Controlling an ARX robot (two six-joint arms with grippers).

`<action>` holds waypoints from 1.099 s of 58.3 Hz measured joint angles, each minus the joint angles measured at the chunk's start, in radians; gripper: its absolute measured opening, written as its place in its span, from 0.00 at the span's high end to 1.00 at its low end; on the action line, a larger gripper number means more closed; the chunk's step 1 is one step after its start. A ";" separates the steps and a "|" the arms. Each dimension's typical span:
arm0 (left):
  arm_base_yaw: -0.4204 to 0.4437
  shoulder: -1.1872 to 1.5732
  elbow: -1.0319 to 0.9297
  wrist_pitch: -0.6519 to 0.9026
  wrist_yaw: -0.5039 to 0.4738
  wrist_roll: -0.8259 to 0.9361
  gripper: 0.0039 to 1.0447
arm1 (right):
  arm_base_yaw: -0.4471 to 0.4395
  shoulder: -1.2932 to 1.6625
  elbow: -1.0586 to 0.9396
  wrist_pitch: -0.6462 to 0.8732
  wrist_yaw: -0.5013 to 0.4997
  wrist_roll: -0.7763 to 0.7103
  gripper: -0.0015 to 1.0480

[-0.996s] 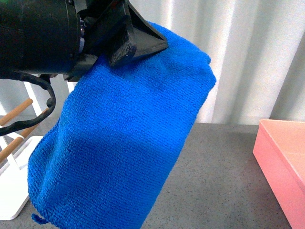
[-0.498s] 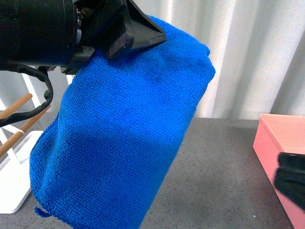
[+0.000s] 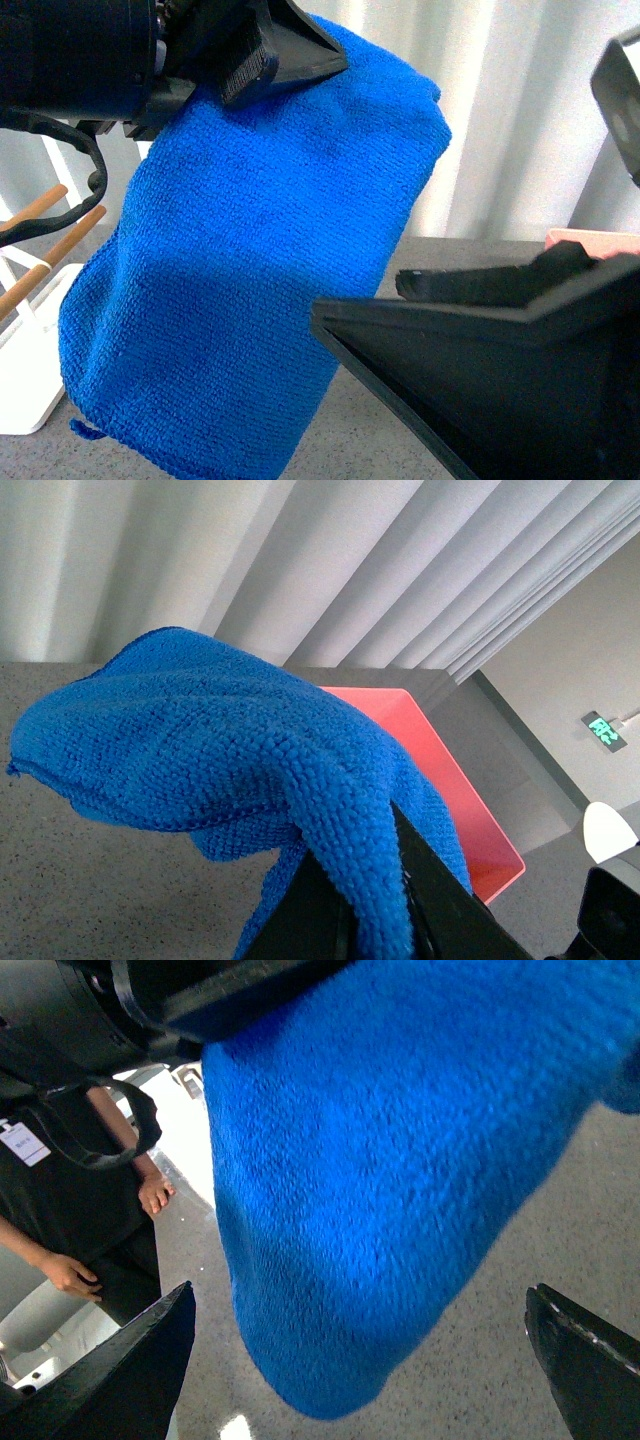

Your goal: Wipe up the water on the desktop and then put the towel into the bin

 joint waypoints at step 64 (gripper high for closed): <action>0.000 0.000 0.000 0.000 0.000 0.000 0.96 | 0.130 0.190 0.190 0.042 0.106 0.144 0.67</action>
